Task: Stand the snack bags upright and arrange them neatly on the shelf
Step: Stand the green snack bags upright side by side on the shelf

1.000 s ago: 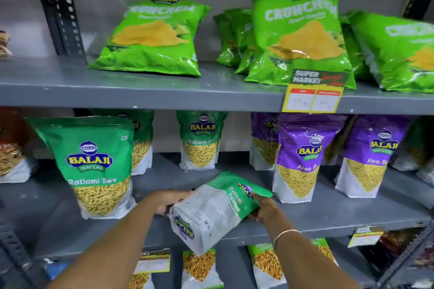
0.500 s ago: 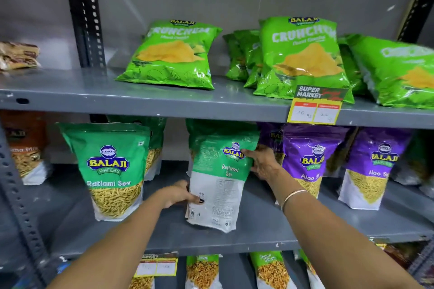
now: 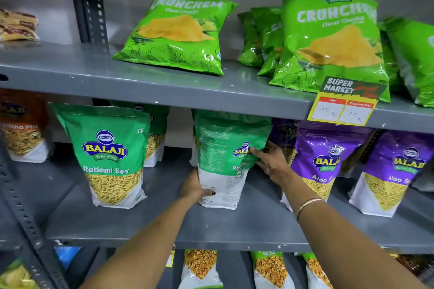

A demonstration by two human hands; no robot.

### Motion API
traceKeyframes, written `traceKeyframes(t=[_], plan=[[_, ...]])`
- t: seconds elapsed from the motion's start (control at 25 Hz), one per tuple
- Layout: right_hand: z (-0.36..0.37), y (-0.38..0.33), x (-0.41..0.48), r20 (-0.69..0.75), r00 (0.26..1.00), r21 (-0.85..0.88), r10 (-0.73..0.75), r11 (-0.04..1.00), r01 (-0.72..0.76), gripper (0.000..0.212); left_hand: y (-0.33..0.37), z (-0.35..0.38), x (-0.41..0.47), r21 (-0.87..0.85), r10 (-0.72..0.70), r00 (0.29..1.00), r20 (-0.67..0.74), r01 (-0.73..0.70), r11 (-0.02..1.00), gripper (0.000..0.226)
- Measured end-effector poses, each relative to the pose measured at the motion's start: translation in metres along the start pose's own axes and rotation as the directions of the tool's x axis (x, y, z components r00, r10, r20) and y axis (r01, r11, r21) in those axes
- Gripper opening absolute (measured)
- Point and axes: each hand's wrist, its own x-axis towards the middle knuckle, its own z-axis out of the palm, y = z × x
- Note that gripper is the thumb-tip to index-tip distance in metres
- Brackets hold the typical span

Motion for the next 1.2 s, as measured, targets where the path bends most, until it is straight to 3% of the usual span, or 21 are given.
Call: traceKeyframes(t=[0.12,0.2,0.28,0.36,0.52,0.56,0.64,0.72,0.8,0.88,1.0,1.08,1.2], plan=[[-0.008,0.018,-0.017,0.118,0.971,-0.298,0.207,0.94,-0.164,0.031,-0.002,-0.001,0.0,-0.041,-0.024,0.999,0.039,0.026,0.999,0.08],[-0.006,0.036,-0.02,0.113,0.91,-0.405,0.399,0.855,-0.325,0.035,-0.004,-0.002,0.001,-0.028,-0.037,0.997,0.069,0.039,0.999,0.085],[0.001,0.047,-0.021,0.118,0.87,-0.431,0.478,0.814,-0.389,0.03,-0.005,-0.006,-0.001,-0.024,-0.046,0.99,0.132,0.05,0.998,0.088],[0.006,0.053,-0.02,0.105,0.878,-0.383,0.467,0.834,-0.398,0.03,-0.004,-0.014,-0.007,-0.007,-0.05,0.971,0.234,0.054,0.999,0.08],[0.01,0.061,-0.018,0.121,0.91,-0.272,0.395,0.895,-0.352,0.005,-0.007,-0.03,-0.009,0.012,-0.16,0.894,0.419,0.171,0.985,0.034],[0.009,0.063,-0.017,0.135,0.913,-0.297,0.386,0.894,-0.334,0.015,-0.007,-0.033,-0.009,0.009,-0.185,0.892,0.412,0.199,0.98,0.024],[0.009,0.065,-0.021,0.244,0.879,-0.363,0.409,0.879,-0.309,0.055,-0.007,-0.035,-0.008,0.001,-0.197,0.908,0.37,0.212,0.977,0.01],[0.013,0.066,-0.026,0.331,0.842,-0.419,0.427,0.866,-0.274,0.079,-0.004,-0.032,-0.009,-0.021,-0.178,0.923,0.34,0.197,0.98,0.01],[0.019,0.071,-0.026,0.333,0.85,-0.43,0.407,0.868,-0.247,0.101,-0.006,-0.027,-0.007,-0.074,-0.142,0.958,0.248,0.165,0.983,0.037],[0.025,0.079,-0.025,0.307,0.875,-0.411,0.373,0.882,-0.231,0.11,-0.007,-0.02,-0.006,-0.142,-0.09,0.962,0.257,0.13,0.981,0.06],[0.032,0.086,-0.025,0.294,0.91,-0.416,0.294,0.896,-0.155,0.081,-0.003,-0.014,-0.008,-0.053,-0.067,0.972,0.224,0.08,0.995,0.046],[0.031,0.085,-0.027,0.298,0.922,-0.387,0.247,0.914,-0.12,0.083,-0.004,-0.015,-0.001,-0.048,-0.068,0.991,0.113,0.074,0.996,0.027],[0.02,0.078,-0.027,0.31,0.928,-0.394,0.206,0.916,-0.072,0.09,0.006,-0.022,-0.004,-0.131,-0.091,0.991,0.095,0.103,0.986,0.017]])
